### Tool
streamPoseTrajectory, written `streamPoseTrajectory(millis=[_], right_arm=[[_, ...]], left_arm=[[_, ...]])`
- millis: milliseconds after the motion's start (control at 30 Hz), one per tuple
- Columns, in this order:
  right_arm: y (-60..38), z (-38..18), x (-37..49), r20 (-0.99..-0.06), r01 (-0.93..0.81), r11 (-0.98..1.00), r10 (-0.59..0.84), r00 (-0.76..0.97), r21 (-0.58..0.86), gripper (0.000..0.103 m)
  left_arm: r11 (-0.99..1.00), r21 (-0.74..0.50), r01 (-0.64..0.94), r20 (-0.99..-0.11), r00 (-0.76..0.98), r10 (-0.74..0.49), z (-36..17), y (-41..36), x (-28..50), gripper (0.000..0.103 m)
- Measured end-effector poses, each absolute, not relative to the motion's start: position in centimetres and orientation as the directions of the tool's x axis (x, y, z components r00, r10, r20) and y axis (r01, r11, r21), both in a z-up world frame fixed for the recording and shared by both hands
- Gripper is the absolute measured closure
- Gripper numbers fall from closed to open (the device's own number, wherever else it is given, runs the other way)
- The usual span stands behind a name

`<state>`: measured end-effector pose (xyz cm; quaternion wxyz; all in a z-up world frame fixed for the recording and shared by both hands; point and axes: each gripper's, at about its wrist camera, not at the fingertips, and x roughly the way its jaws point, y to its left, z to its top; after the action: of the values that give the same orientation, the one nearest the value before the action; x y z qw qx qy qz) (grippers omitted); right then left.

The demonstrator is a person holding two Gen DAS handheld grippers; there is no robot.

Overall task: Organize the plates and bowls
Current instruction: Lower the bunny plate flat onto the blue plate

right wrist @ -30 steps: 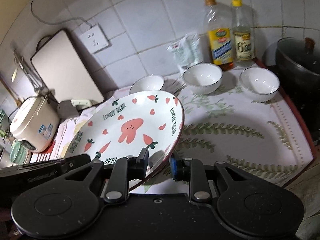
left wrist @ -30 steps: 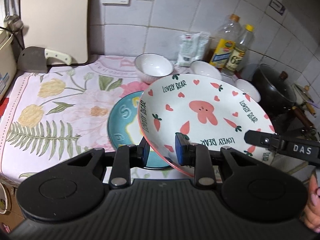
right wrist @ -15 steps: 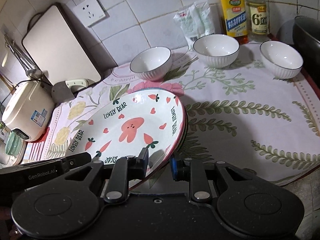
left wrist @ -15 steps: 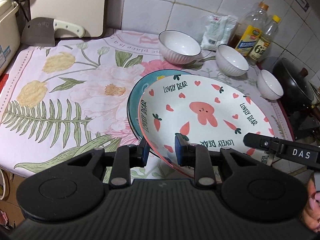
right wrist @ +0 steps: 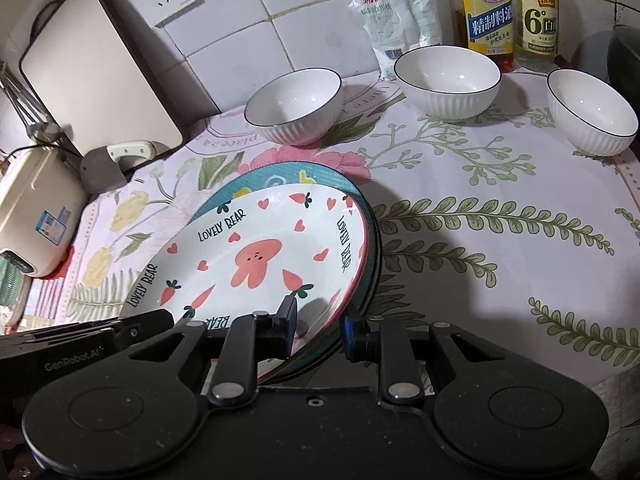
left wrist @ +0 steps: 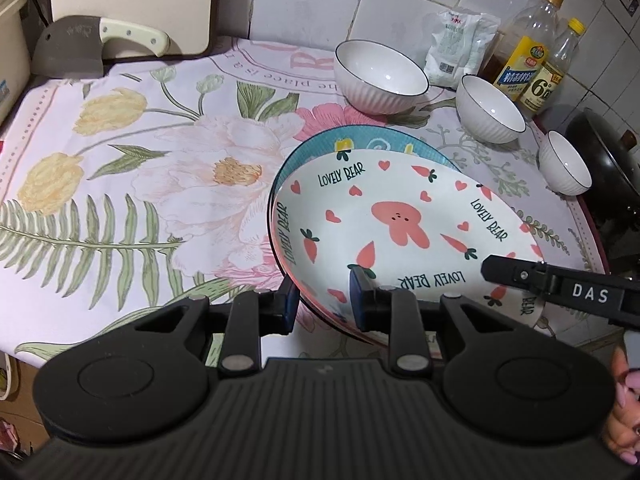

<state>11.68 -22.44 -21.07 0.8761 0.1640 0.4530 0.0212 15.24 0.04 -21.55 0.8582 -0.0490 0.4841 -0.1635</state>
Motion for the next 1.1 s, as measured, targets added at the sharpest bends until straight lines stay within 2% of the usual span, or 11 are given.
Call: streamPoseTrajectory(millis=[333,767,1100], right_arm=[[-22.0,-21.4,12.4,-0.799,0.091,0.962,0.16,0.579,0.259,0.075],[-20.7,-21.9,13.3,-0.834,0.073,0.988,0.075,0.547,0.136,0.062],[-19.3,-23.3,13.3,-0.839,0.126,0.99,-0.011,0.544,0.069,0.055]], left_arm=[[0.94,-0.266,0.213,-0.831,0.443,-0.336,-22.3,0.1,15.9,0.078],[0.923,-0.322,0.211,-0.865,0.331,-0.377,-22.6,0.2,16.9,0.078],[0.918,-0.278,0.282,-0.898,0.263,-0.352,-22.6,-0.4,18.0,0.077]])
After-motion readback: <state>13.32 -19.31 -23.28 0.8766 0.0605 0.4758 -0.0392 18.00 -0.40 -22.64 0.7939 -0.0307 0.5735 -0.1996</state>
